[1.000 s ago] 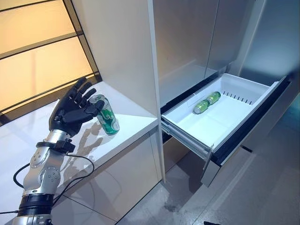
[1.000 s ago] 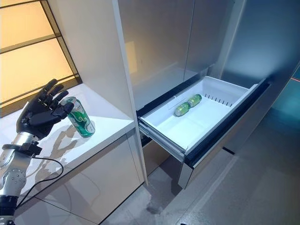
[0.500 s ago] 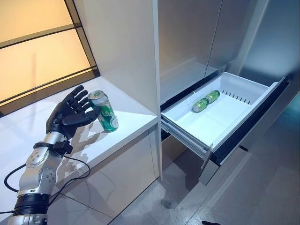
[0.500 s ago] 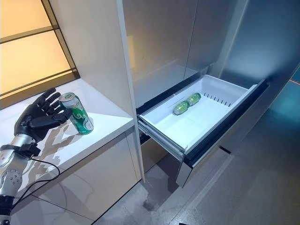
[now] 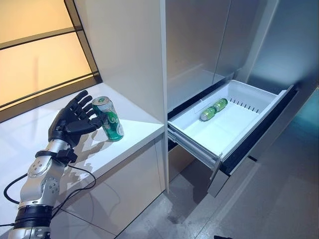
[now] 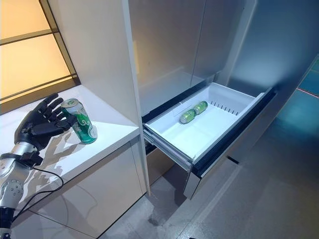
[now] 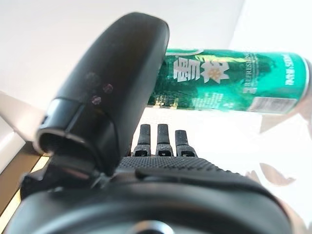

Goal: Put drinks into fridge and close the fridge

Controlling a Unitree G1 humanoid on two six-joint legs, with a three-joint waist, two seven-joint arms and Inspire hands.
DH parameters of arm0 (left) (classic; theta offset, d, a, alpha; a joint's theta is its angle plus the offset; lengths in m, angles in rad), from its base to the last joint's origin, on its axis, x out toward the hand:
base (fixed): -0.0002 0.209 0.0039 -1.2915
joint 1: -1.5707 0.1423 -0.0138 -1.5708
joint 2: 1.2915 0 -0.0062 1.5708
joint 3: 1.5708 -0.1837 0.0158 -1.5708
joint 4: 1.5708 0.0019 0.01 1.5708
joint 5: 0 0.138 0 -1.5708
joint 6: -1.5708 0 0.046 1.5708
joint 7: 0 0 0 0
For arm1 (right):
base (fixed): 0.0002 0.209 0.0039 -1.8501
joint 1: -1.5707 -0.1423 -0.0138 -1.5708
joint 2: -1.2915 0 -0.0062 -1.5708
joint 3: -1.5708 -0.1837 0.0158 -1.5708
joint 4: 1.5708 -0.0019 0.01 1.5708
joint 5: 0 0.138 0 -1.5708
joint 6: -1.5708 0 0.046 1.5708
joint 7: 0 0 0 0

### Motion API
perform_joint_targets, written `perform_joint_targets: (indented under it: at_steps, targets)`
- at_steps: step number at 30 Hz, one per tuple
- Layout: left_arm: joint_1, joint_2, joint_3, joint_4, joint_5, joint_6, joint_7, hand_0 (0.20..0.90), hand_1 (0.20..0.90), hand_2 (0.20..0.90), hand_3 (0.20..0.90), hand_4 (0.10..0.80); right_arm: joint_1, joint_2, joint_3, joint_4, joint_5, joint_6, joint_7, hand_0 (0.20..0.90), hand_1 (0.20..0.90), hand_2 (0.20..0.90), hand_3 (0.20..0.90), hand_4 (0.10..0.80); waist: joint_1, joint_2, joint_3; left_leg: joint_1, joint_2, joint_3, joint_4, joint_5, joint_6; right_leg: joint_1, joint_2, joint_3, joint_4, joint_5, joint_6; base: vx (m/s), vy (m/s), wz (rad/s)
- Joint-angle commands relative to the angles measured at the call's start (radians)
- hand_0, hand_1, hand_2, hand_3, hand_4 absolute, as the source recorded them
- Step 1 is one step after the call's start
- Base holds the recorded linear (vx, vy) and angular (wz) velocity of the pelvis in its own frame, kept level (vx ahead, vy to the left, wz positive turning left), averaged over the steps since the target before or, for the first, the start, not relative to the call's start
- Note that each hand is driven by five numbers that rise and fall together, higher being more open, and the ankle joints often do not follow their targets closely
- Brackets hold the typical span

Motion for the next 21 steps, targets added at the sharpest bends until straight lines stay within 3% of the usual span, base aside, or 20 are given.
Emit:
perform_joint_targets:
  at_steps: [1,21]
  targets:
    - [-0.206,0.104,0.022,0.018,0.006,-0.081,-0.001,0.9,0.9,0.9,0.9,0.8,-0.039,-0.053,0.013,0.015,0.011,0.011,0.034,0.9,0.9,0.9,0.9,0.8,-0.024,0.009,-0.024,0.007,-0.046,0.057,0.021,-0.087,0.008,-0.013,0.028,0.063,0.09,-0.131,0.031,0.0,0.0,0.0]
    - [-0.228,0.113,-0.014,0.027,0.025,-0.055,-0.034,0.9,0.9,0.9,0.9,0.8,-0.032,-0.055,0.003,0.018,0.025,0.012,0.031,0.9,0.9,0.9,0.9,0.8,-0.047,0.012,-0.022,0.015,-0.055,0.073,0.038,-0.106,0.024,-0.02,0.024,0.097,0.099,-0.127,0.037,0.01,0.006,-0.05]
